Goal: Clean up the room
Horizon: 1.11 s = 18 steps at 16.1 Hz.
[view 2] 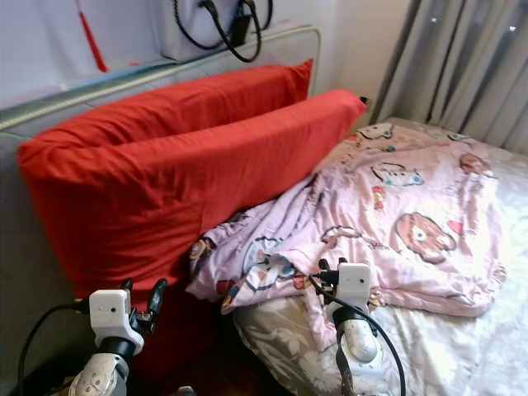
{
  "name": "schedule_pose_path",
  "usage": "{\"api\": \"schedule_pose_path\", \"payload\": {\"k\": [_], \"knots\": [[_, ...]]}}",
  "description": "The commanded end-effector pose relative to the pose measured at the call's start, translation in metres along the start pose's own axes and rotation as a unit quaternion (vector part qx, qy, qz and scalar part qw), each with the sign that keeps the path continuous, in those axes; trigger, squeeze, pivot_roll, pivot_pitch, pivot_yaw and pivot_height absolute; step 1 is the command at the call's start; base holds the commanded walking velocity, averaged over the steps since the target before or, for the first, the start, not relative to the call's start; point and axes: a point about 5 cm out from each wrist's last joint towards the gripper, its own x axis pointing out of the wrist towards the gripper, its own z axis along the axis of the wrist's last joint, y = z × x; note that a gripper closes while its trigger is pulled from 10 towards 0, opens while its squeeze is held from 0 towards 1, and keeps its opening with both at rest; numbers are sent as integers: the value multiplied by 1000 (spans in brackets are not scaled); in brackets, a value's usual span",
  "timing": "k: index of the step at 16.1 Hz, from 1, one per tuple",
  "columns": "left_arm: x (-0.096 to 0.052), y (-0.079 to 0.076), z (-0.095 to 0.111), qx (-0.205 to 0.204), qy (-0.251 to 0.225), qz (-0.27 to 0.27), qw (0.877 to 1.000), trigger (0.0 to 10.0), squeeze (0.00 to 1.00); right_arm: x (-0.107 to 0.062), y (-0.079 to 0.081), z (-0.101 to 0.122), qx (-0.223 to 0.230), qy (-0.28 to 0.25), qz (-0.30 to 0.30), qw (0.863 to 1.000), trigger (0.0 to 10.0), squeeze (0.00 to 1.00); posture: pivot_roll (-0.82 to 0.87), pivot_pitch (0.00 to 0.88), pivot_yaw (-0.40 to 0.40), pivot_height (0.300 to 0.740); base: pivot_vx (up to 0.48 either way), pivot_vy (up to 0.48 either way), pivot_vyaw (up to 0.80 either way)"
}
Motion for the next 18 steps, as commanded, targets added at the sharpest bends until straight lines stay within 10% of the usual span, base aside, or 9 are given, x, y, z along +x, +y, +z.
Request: {"api": "schedule_pose_path", "payload": {"k": [1, 18], "knots": [[2, -1, 5, 1, -7, -3, 1000, 10000, 0, 2, 1, 3, -2, -2, 2, 1000, 10000, 0, 99, 0, -20, 671, 0, 0, 0], [2, -5, 3, -2, 1, -12, 1000, 10000, 0, 0, 6, -2, -5, 12, 17, 1000, 10000, 0, 102, 0, -19, 618, 0, 0, 0]]}}
